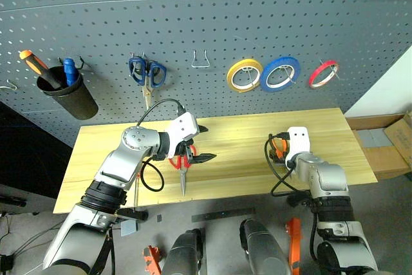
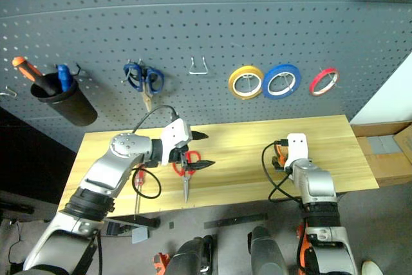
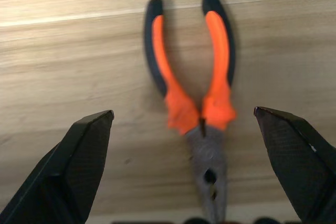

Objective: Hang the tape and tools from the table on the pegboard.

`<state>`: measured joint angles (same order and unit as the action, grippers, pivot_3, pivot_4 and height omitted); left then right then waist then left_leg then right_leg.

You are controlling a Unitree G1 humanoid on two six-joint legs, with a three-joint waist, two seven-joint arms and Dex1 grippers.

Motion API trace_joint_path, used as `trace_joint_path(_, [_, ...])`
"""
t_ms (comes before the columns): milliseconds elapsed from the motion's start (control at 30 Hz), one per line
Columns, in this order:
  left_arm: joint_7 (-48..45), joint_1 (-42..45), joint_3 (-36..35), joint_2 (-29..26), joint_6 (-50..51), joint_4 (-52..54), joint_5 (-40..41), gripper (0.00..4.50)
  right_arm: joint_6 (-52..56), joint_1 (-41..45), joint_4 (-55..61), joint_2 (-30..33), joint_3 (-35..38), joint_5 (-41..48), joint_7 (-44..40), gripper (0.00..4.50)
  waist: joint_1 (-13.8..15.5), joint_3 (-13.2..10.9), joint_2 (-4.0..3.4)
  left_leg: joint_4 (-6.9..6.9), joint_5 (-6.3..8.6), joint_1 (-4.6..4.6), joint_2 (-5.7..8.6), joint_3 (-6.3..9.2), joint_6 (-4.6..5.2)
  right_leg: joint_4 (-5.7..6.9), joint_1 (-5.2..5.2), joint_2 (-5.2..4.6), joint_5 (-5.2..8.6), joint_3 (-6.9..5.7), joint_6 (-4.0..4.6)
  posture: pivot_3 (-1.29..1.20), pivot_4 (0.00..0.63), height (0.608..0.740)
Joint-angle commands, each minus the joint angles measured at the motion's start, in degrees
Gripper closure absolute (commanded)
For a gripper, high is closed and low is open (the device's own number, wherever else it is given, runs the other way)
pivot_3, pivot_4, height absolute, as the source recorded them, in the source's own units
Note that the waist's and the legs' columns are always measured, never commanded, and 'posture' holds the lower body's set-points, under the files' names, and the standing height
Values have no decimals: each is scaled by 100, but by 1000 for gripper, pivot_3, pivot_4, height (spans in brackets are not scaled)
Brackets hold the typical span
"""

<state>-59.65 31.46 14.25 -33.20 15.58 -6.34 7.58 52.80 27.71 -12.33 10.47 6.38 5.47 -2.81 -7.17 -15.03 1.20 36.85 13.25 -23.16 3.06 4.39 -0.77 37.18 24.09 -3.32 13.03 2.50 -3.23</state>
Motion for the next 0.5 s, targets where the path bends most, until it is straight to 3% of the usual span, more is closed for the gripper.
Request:
trace_joint_path(33, [-5,-11,-46,3,-33,195,-12,0,-532,358,-698,96,-123,-124,-110,25,-31,0,0,0,0,0,0,0,0,0,0,0,0,0,0,-186,233,740])
trace_joint_path(433, [73,-46,-61,56,-23,227,-42,0,-1283,1293,-3029,336,-438,-362,-574,25,-81,1,2,5,0,1,0,-1,0,5,-2,2,-5,1,-1,-177,222,740])
trace_joint_path(500, [88,-50,-82,66,-31,223,-44,0,-1324,1444,-3390,350,-301,-307,-524,414,-81,4,5,7,0,3,-2,0,0,5,-4,4,-10,1,-2,-175,220,740])
